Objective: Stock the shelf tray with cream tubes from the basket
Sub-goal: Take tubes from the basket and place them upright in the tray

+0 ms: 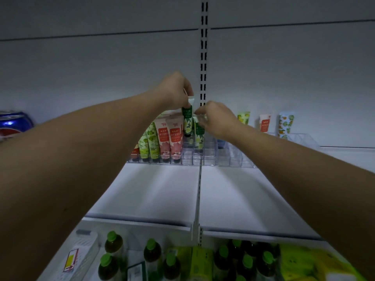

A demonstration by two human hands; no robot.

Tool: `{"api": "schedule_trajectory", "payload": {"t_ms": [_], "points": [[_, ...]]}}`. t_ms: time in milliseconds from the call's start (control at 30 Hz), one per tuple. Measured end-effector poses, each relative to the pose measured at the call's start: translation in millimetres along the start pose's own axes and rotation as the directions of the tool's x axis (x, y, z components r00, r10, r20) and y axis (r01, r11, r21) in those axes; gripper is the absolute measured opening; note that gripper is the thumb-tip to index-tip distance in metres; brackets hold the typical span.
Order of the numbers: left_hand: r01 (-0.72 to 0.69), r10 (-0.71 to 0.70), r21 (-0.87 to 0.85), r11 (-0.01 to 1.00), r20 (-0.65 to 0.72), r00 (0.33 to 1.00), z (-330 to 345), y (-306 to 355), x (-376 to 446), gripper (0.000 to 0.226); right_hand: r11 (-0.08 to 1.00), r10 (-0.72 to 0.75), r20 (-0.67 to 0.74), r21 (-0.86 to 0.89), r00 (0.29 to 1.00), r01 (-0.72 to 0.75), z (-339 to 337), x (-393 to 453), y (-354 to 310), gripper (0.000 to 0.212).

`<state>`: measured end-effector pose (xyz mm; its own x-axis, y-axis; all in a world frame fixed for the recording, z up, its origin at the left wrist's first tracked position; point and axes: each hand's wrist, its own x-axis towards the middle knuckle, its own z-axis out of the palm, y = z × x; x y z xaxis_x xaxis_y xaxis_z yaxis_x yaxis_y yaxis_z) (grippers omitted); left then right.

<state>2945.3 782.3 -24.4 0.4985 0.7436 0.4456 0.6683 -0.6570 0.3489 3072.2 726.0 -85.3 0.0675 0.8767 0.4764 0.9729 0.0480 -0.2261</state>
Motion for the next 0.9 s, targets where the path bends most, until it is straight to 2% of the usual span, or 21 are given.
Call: {"api": "schedule_trajectory", "payload": {"t_ms": [67, 133, 167, 233, 300, 333, 433, 567, 767, 900], "points": [[0.008, -0.008, -0.007, 1.000, -0.031, 0.999, -3, 1, -3, 0.025, 1.000, 0.004, -0.062, 0.005, 0.998, -0.004, -7, -8, 0, 0.040], [0.020, -0.021, -0.023, 1.000, -0.055, 0.998, -4, 2, -7, 0.023, 0.999, -0.007, -0.108, 0.033, 0.994, 0.010, -11, -24, -1, 0.032], [0.025, -0.027, -0.028, 0.999, -0.065, 0.998, -3, 2, -9, 0.021, 0.998, -0.018, -0.077, 0.058, 0.997, 0.022, -11, -35, -3, 0.025], [0.039, -0.041, -0.028, 0.999, -0.084, 0.996, -1, 2, -12, 0.021, 0.991, -0.065, 0.089, 0.122, 0.994, 0.054, -4, -57, -7, 0.019], [0.053, -0.055, -0.015, 0.998, -0.094, 0.994, 2, 2, -14, 0.022, 0.980, -0.146, 0.256, 0.167, 0.955, 0.105, 10, -79, -12, 0.026], [0.062, -0.062, -0.010, 0.998, -0.097, 0.993, 3, 1, -15, 0.022, 0.977, -0.180, 0.296, 0.163, 0.938, 0.136, 17, -87, -12, 0.034], [0.087, -0.086, 0.003, 0.996, -0.104, 0.991, 10, 2, -16, 0.026, 0.968, -0.240, 0.273, 0.143, 0.932, 0.208, 36, -105, -8, 0.050], [0.118, -0.114, 0.024, 0.993, -0.123, 0.986, 23, -1, -13, 0.025, 0.952, -0.256, 0.278, 0.239, 0.926, 0.191, 50, -114, -4, 0.050], [0.179, -0.176, 0.094, 0.979, -0.039, 0.984, 38, -2, -9, 0.017, 0.950, -0.260, 0.320, 0.253, 0.911, 0.182, 54, -109, 0, 0.053], [0.148, -0.147, 0.195, 0.970, -0.019, 0.989, 30, 11, -16, 0.013, 0.950, -0.249, 0.328, 0.265, 0.911, 0.164, 52, -110, -1, 0.051]]}}
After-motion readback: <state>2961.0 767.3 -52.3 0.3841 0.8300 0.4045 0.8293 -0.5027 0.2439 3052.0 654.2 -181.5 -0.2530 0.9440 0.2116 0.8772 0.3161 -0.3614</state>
